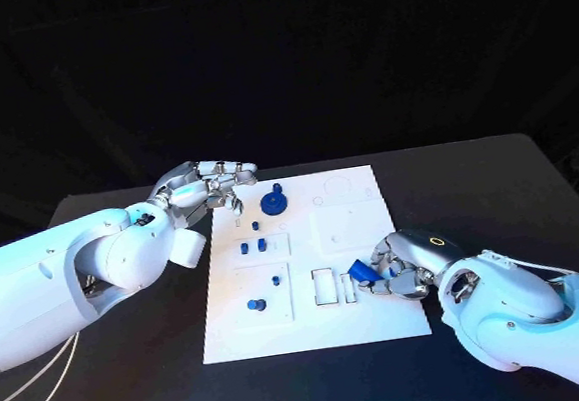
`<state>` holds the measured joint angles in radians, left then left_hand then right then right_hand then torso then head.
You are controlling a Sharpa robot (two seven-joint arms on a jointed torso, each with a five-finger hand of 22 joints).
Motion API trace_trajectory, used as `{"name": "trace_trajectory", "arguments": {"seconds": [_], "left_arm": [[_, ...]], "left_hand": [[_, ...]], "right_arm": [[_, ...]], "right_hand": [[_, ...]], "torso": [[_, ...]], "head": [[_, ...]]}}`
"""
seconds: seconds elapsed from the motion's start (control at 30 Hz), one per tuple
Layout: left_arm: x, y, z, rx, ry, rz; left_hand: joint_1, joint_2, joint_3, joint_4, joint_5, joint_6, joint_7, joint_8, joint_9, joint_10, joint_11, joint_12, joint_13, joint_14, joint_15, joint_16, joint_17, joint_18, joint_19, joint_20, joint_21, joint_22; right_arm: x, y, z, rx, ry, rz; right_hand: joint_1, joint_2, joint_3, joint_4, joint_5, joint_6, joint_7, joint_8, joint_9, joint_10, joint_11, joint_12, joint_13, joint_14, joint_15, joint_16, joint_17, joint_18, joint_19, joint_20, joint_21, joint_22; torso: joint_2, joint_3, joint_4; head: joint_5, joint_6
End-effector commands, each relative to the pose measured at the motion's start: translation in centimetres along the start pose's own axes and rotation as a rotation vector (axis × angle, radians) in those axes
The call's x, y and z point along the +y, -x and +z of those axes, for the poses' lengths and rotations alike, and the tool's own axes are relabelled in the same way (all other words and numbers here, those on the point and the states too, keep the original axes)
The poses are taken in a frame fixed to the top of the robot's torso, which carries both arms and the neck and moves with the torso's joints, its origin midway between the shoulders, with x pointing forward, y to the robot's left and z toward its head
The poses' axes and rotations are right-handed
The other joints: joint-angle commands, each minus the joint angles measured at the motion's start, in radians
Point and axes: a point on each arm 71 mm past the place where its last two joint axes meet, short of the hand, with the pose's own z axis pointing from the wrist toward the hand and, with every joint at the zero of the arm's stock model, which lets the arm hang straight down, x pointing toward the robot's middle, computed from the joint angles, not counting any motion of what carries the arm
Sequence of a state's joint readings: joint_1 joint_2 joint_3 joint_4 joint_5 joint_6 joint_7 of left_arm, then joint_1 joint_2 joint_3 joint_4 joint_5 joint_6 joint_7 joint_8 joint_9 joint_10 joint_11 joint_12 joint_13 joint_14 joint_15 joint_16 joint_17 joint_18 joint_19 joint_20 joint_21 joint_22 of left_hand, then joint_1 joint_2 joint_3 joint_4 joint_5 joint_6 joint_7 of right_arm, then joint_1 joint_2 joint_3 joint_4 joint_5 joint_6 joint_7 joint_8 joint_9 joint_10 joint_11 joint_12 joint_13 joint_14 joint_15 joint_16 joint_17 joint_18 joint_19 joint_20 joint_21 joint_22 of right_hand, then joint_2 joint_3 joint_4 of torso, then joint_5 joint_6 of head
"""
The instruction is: Assemble the parts on the task board
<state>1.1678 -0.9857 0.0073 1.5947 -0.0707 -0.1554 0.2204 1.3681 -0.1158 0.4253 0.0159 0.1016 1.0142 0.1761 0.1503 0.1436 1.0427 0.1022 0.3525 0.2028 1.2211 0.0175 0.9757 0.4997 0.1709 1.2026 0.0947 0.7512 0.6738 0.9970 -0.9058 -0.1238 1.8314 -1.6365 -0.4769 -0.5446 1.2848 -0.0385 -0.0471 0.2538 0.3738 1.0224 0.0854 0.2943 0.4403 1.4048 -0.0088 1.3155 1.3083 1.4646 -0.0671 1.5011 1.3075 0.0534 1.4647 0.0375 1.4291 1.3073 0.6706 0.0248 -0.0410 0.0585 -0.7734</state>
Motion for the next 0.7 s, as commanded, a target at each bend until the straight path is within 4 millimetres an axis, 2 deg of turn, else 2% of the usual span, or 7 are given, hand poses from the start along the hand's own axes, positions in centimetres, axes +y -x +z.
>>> {"name": "trace_trajectory", "arguments": {"seconds": [0.03,0.2,0.4,0.47,0.6,0.7], "left_arm": [[-0.1,-0.2,0.0,0.024,-0.003,-0.007],[-0.1,-0.3,0.1,0.027,-0.004,-0.007],[-0.1,-0.3,0.1,0.028,-0.004,-0.008],[-0.1,-0.4,0.1,0.029,-0.004,-0.008],[-0.1,-0.5,0.1,0.032,-0.003,-0.009],[0.0,-0.5,0.2,0.034,-0.003,-0.009]], "left_hand": [[-0.006,0.003,-0.005,0.000,0.000,-0.008,0.000,0.004,0.001,-0.007,-0.002,0.007,0.001,-0.006,-0.001,-0.004,-0.001,0.013,0.001,0.005,-0.005,-0.001],[-0.006,0.003,-0.005,0.000,0.000,-0.008,0.000,0.004,0.001,-0.007,-0.002,0.007,0.001,-0.006,-0.001,-0.004,-0.001,0.013,0.001,0.005,-0.005,-0.001],[-0.005,0.003,-0.005,0.000,0.001,-0.008,0.000,0.004,0.001,-0.008,-0.002,0.007,0.001,-0.007,-0.001,-0.004,-0.001,0.013,0.001,0.005,-0.006,-0.002],[-0.005,0.003,-0.005,0.000,0.001,-0.008,0.000,0.004,0.001,-0.008,-0.002,0.007,0.001,-0.007,-0.001,-0.004,-0.001,0.013,0.001,0.005,-0.006,-0.002],[-0.005,0.003,-0.005,0.000,0.001,-0.008,0.000,0.004,0.001,-0.008,-0.002,0.007,0.001,-0.007,-0.001,-0.004,-0.001,0.013,0.001,0.005,-0.006,-0.002],[-0.005,0.003,-0.005,0.000,0.001,-0.008,0.000,0.004,0.001,-0.008,-0.002,0.007,0.001,-0.007,-0.001,-0.004,-0.001,0.013,0.001,0.005,-0.006,-0.002]], "right_arm": [[0.9,0.8,-0.4,-0.083,0.055,0.069],[2.1,1.6,-0.8,-0.099,0.080,0.111],[3.2,0.6,-0.2,0.003,0.093,0.107],[3.6,0.2,0.0,0.032,0.098,0.108],[4.4,-0.6,0.4,0.080,0.103,0.111],[4.7,-1.0,0.7,0.114,0.096,0.114]], "right_hand": [[0.011,0.014,0.006,-0.006,0.004,0.024,-0.020,0.007,0.015,0.006,0.000,0.002,0.045,0.089,-0.009,0.006,0.171,-0.018,0.061,-0.007,0.006,0.142],[0.012,0.015,0.007,-0.005,0.005,0.026,-0.021,0.008,0.016,0.007,-0.001,0.003,0.045,0.089,-0.010,0.006,0.172,-0.018,0.061,-0.008,0.007,0.143],[0.000,0.024,0.005,0.008,0.009,0.029,-0.022,0.008,0.019,0.005,-0.003,-0.004,0.041,0.088,-0.012,0.005,0.170,-0.018,0.061,-0.010,0.006,0.142],[-0.001,0.026,0.005,0.010,0.010,0.030,-0.023,0.008,0.019,0.005,-0.003,-0.006,0.040,0.088,-0.012,0.004,0.169,-0.018,0.061,-0.011,0.005,0.142],[-0.013,0.028,-0.001,0.021,0.010,0.034,-0.024,0.010,0.023,0.006,-0.004,-0.008,0.040,0.088,-0.013,0.004,0.168,-0.018,0.061,-0.012,0.005,0.142],[-0.028,0.034,-0.005,0.031,0.010,0.042,-0.027,0.014,0.028,0.011,-0.006,-0.003,0.046,0.088,-0.015,0.005,0.169,-0.018,0.061,-0.013,0.007,0.144]], "torso": [[-0.001,0.0002,0.0005],[0.000,-0.0008,0.0014],[0.000,0.0000,-0.0037],[0.000,0.0017,-0.0018],[0.001,-0.0008,-0.0001],[0.001,-0.0006,0.0034]], "head": [[-0.001,0.002],[-0.002,0.005],[0.002,0.007],[-0.001,0.007],[-0.007,0.006],[-0.009,0.006]]}}
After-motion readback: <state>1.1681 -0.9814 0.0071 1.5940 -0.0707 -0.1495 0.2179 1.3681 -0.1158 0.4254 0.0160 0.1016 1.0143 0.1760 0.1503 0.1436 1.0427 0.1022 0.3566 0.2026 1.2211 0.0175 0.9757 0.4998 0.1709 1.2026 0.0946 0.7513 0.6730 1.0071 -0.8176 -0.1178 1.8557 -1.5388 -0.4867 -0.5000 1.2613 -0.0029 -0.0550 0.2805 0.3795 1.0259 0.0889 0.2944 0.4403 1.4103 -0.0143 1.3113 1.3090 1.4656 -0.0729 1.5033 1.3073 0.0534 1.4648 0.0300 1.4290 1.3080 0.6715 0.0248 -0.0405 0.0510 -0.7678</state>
